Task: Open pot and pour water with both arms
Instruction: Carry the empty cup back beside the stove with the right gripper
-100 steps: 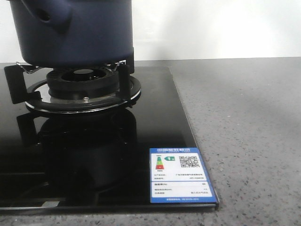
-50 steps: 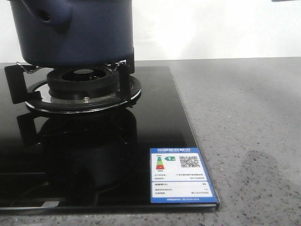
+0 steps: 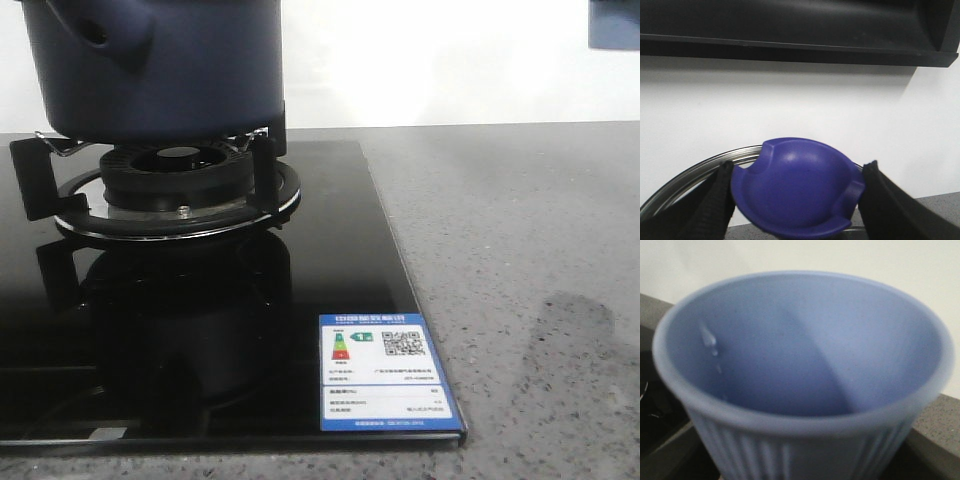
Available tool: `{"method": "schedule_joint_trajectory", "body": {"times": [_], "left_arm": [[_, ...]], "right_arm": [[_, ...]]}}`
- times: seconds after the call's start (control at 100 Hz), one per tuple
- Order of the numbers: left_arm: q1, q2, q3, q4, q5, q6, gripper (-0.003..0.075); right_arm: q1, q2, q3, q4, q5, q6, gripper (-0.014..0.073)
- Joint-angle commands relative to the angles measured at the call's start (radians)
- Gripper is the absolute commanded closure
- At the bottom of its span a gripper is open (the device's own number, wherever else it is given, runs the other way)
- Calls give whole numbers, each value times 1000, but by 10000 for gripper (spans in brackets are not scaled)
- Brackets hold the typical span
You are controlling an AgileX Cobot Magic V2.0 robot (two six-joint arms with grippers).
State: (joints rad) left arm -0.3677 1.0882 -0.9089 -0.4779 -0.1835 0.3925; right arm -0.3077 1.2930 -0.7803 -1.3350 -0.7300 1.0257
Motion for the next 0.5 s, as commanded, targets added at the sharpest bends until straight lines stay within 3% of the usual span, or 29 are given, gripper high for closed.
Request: {"method": "schedule_joint_trajectory", "body": {"times": [0.0, 0.49], "left_arm": [[2, -16, -37, 9, -94, 1, 348], [2, 4, -37, 9, -91, 1, 348]], "right_arm": [[-8, 5, -23, 44, -59, -34, 249], [-8, 240, -21, 48, -204, -90, 249]]}}
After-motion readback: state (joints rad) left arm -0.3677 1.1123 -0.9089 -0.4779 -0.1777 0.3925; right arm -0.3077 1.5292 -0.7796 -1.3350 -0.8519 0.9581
